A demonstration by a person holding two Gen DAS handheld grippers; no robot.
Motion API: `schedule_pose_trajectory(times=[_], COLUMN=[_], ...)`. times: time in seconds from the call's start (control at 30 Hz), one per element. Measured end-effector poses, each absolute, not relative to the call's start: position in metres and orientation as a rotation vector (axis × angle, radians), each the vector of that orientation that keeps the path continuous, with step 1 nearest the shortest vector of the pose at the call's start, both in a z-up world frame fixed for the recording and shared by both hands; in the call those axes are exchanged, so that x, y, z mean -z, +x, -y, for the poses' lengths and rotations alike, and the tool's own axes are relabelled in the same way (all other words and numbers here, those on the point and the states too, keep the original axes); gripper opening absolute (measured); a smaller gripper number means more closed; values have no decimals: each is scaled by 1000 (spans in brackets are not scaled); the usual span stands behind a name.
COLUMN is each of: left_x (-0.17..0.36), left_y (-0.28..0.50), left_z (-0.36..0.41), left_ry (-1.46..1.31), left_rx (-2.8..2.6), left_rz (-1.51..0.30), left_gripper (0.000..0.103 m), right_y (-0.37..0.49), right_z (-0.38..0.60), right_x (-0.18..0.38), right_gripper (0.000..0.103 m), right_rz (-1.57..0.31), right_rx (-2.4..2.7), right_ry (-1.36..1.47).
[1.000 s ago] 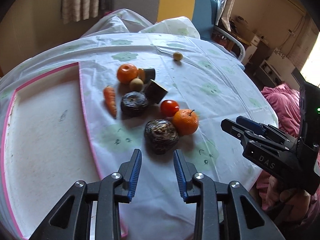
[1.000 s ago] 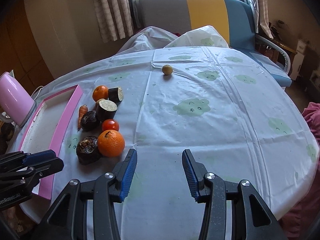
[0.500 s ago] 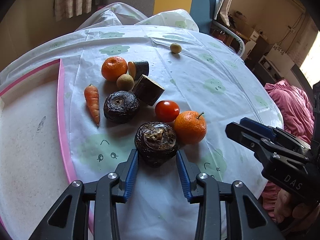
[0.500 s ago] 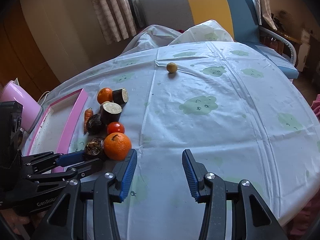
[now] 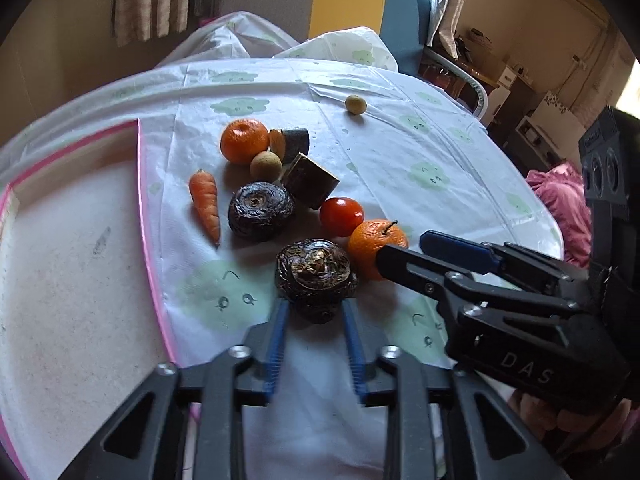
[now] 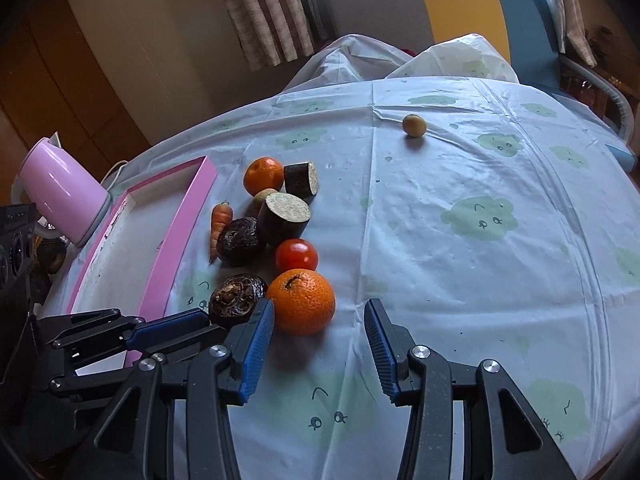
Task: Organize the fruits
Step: 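Close the left gripper on the dark round fruit while the right gripper approaches the mandarin, then lift the dark fruit with the left gripper while the right gripper grasps and lifts the mandarin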
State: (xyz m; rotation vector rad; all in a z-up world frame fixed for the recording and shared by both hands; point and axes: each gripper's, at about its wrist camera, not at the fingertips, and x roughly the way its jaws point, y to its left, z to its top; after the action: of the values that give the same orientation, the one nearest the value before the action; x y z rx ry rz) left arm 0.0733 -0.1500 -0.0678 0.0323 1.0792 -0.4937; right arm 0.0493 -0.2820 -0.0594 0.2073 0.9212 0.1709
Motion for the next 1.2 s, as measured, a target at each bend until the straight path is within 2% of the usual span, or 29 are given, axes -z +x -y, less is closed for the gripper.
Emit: schedule_pose_trajectory(times=[0.1, 0.3, 0.43, 0.83, 0.9, 0.97, 1.03, 1.07, 1.13, 1.2], left_x=[69, 74, 76, 58, 56, 60, 64, 66, 66, 65], left_y=[75, 78, 81, 70, 70, 73, 74, 74, 75, 75], left_z=[152, 159, 161, 148, 146, 147, 147, 147, 147, 147], left_ry=[36, 56, 57, 10, 11, 14, 15, 8, -15, -8], left_rx=[485, 492, 497, 533, 524, 537, 528, 527, 521, 511], left_rz=[-1082, -1085, -1072, -1011, -1006, -1043, -1070, -1077, -1083, -1075], left_gripper=[39, 41, 41, 33, 22, 20, 25, 34, 39, 50], right_y=[53, 63, 67, 59, 59, 59, 60, 60, 59, 58], right_z=[281, 281, 280, 293, 292, 289, 287, 285, 284, 284], right_x=[60, 63, 71, 69, 69, 71, 72, 72, 71, 71], right_gripper=[48, 48, 40, 40, 40, 40, 40, 40, 40, 40], right_rz=[-927, -949, -972, -956, -956, -967, -970, -971, -972, -972], right_rx=[-177, -208, -209, -146, -146, -153, -150, -146, -141, -141], right_ry=[211, 264, 277, 261, 248, 243, 237, 228, 218, 219])
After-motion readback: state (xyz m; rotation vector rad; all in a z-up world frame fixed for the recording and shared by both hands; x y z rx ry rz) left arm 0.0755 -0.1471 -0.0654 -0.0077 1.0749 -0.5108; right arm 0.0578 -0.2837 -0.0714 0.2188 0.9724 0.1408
